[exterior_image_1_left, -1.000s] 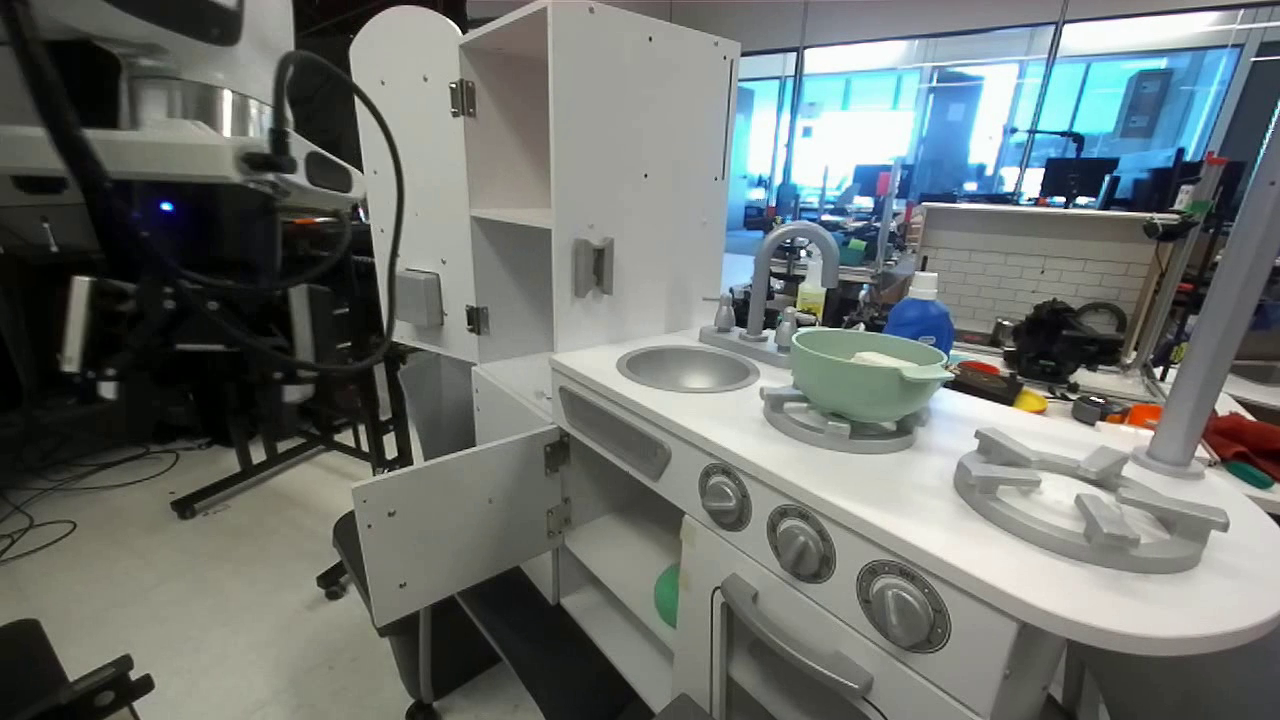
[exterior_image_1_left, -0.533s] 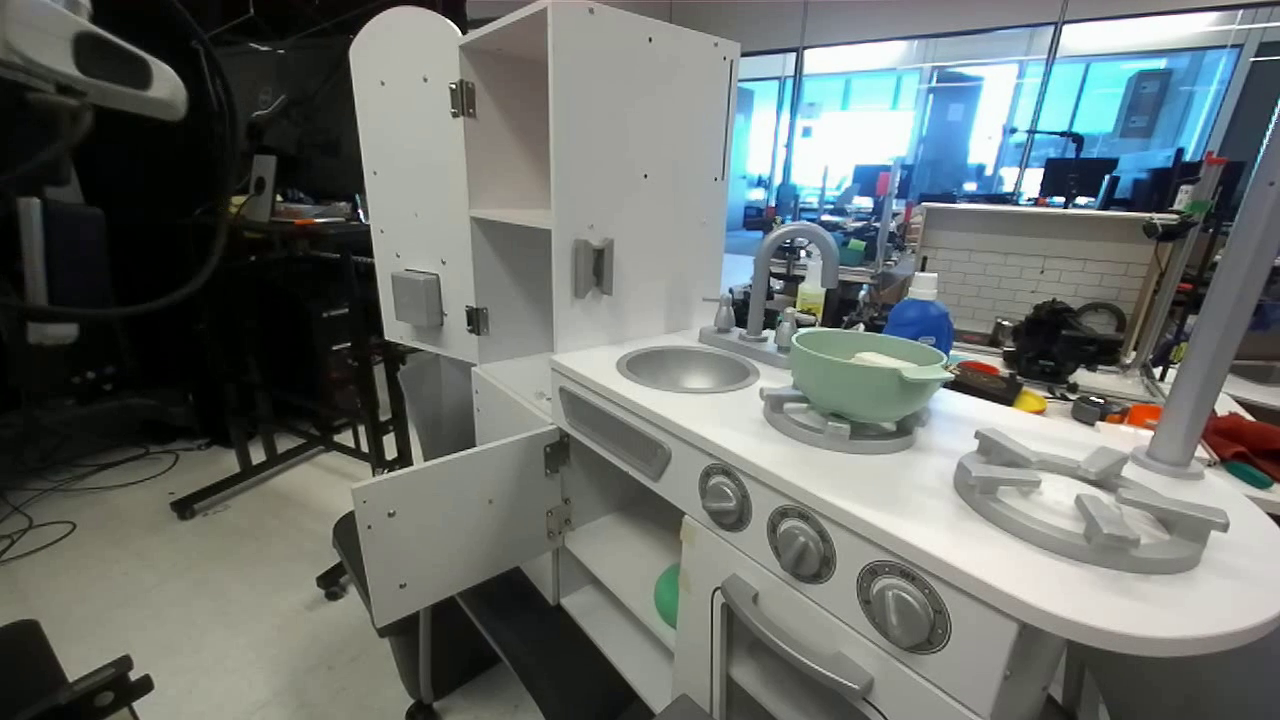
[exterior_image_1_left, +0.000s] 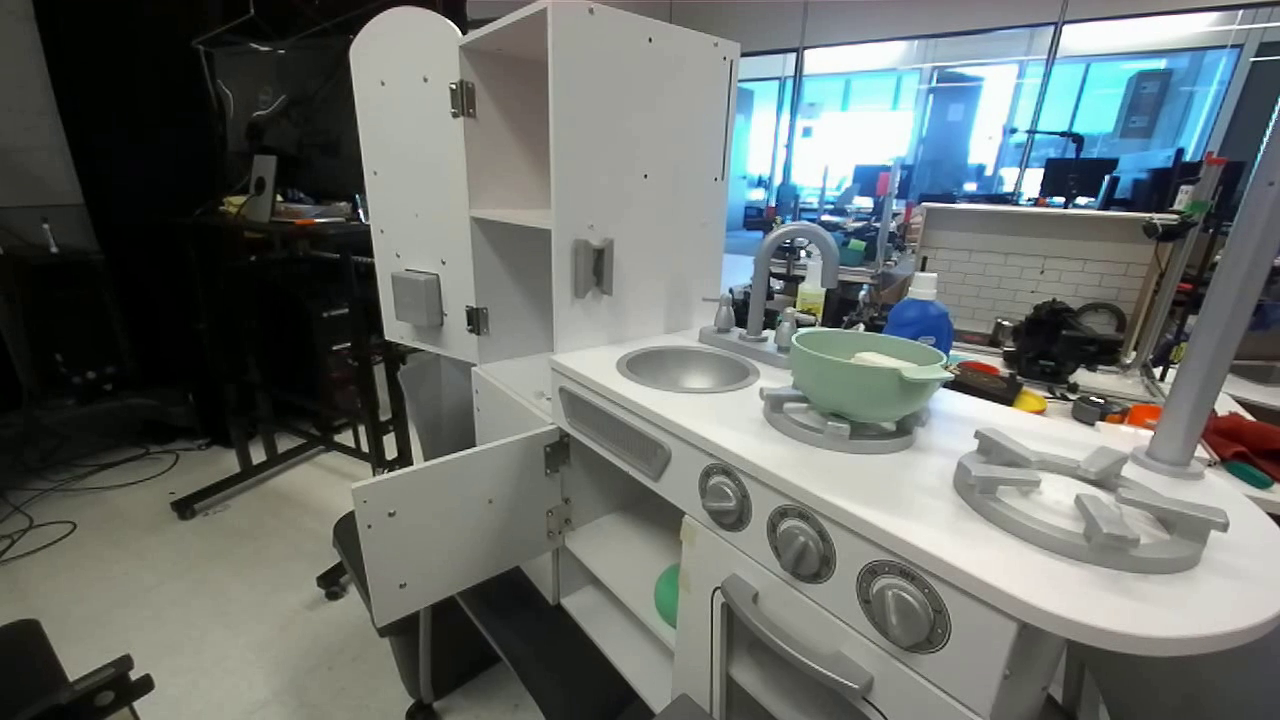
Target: Open the bottom cabinet and put the green and yellow balls in the cabinet
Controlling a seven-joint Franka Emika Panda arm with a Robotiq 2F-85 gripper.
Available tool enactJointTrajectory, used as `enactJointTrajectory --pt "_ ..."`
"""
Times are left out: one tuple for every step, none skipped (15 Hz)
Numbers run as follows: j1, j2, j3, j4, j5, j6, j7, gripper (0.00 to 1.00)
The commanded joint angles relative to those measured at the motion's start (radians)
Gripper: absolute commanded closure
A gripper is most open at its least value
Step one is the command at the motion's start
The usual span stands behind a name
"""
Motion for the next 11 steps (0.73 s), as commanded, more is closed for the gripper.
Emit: enactJointTrajectory --pt "0.033 -0.153 -0.069 -0.003 -0.044 -0.174 0.015 0.00" --pt "0.026 -0.172 -0.065 0.008 -0.057 -0.194 0.028 0.00" --pt "0.016 -0.184 -0.071 0.007 -0.086 -0.214 0.022 0.00" --pt "0.030 -0.157 -0.064 0.001 -0.058 -0.172 0.017 0.00" --pt "0.028 -0.176 -0.068 0.001 -0.072 -0.188 0.017 0.00" --pt "0.027 -0.185 -0.070 0.000 -0.080 -0.194 0.018 0.00" --pt "0.027 -0.186 -0.071 0.000 -0.082 -0.194 0.018 0.00" --pt "0.027 -0.185 -0.071 -0.001 -0.082 -0.194 0.020 0.00" --pt "0.027 -0.184 -0.071 -0.001 -0.082 -0.194 0.020 0.00" --pt "0.026 -0.184 -0.071 -0.002 -0.082 -0.194 0.020 0.00" --pt "0.026 -0.184 -0.071 -0.002 -0.082 -0.194 0.020 0.00"
